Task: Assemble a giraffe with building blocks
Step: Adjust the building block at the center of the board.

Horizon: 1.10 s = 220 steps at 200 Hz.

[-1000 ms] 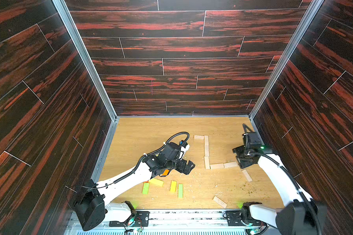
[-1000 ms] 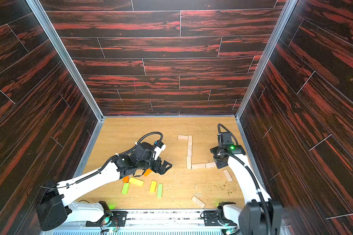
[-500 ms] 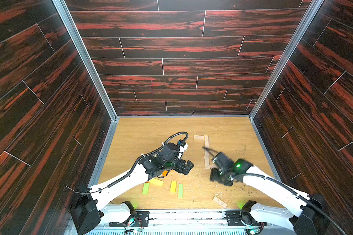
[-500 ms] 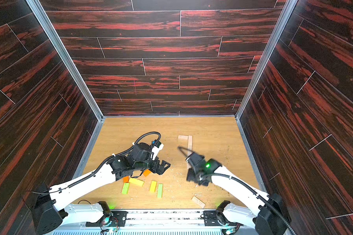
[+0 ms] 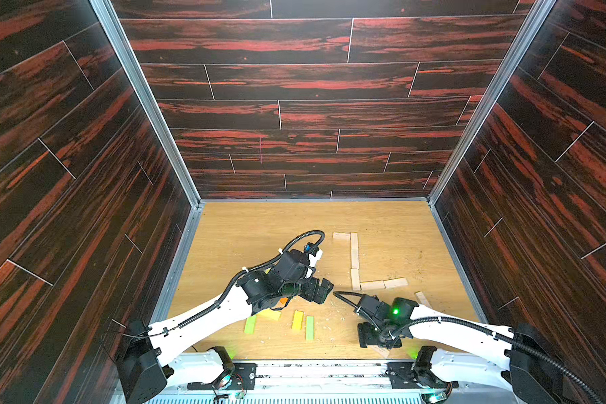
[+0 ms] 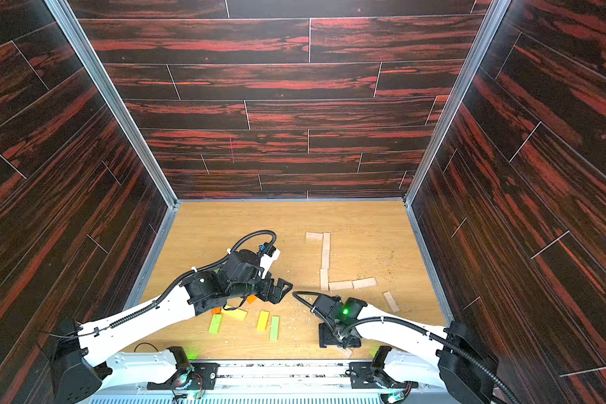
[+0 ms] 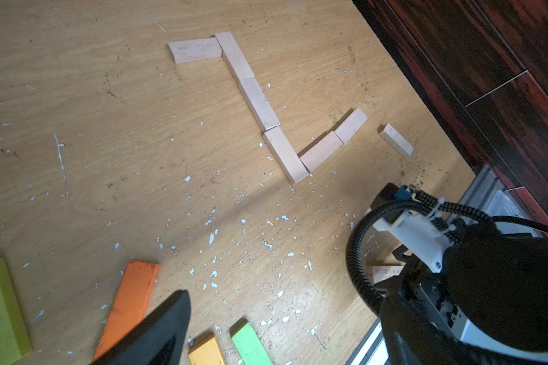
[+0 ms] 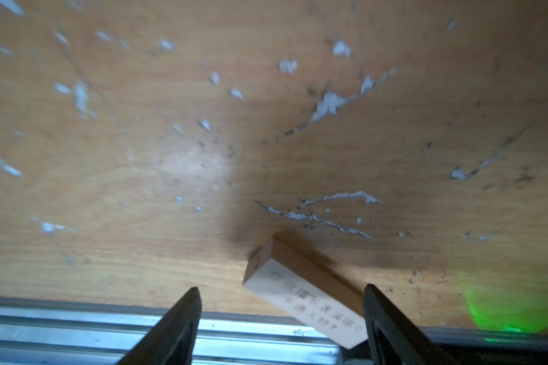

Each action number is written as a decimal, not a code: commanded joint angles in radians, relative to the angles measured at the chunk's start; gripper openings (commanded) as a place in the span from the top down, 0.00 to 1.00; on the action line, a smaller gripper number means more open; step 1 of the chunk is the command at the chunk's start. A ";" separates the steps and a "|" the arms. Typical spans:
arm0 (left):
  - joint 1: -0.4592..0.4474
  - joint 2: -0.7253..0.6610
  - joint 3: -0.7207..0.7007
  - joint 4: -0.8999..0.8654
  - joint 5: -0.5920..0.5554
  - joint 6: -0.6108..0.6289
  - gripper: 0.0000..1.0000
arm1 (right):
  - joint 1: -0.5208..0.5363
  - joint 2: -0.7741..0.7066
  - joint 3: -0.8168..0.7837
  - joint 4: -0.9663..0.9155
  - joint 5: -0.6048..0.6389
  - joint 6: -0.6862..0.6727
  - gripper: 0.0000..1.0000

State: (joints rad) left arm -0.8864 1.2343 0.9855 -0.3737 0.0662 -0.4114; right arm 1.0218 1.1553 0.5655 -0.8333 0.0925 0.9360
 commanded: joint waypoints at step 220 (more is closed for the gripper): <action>-0.006 -0.056 -0.038 -0.002 -0.030 0.012 0.03 | -0.107 0.302 0.202 0.089 -0.016 0.204 0.77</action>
State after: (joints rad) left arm -0.8890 1.2137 0.9630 -0.3664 0.0387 -0.4118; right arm 0.9386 1.4036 0.7223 -0.7883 0.1108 1.1179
